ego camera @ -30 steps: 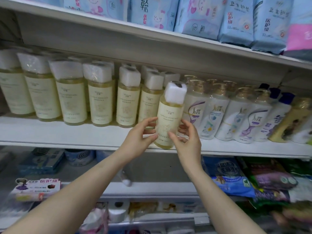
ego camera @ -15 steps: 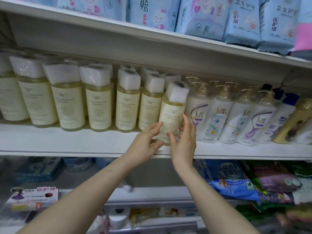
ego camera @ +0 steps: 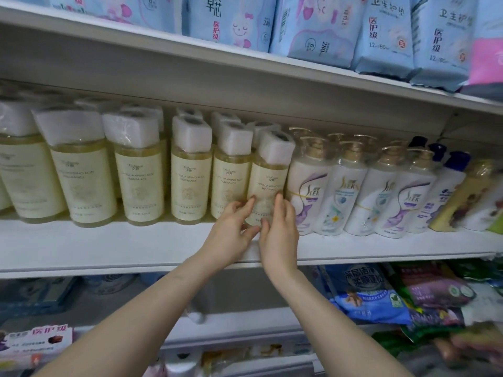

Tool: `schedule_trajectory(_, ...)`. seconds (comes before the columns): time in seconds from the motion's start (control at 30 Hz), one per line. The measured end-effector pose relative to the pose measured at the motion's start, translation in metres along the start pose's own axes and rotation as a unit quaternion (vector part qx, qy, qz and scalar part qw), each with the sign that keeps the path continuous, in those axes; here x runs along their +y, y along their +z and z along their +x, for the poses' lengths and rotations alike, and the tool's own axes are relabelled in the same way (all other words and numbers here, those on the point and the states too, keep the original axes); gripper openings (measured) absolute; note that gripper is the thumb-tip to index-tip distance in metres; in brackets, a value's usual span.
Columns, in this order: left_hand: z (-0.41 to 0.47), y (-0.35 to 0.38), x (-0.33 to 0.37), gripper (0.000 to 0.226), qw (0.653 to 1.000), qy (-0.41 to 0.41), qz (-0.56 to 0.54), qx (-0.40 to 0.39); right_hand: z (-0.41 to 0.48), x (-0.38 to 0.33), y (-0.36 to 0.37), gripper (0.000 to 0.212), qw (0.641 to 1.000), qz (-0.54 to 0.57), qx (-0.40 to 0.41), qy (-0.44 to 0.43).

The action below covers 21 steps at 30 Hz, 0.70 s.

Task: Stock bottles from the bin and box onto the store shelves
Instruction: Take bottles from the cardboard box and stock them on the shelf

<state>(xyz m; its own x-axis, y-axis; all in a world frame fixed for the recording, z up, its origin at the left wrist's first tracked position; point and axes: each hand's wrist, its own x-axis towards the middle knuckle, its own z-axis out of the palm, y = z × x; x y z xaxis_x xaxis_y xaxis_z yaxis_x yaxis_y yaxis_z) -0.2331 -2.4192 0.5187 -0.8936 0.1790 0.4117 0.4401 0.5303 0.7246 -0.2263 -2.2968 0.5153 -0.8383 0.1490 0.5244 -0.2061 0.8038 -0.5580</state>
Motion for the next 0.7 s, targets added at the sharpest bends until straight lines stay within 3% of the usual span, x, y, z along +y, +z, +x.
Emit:
schedule_trajectory(0.23, 0.003, 0.004, 0.001, 0.063, 1.000, -0.002, 0.010, 0.012, 0.012, 0.002, 0.000, 0.055, 0.999, -0.038, -0.021, -0.001)
schedule_trajectory(0.7, 0.002, 0.010, 0.009, 0.060, 0.998, -0.037, 0.043, 0.015, 0.012, 0.005, -0.015, 0.065, 0.995, -0.053, -0.078, -0.044)
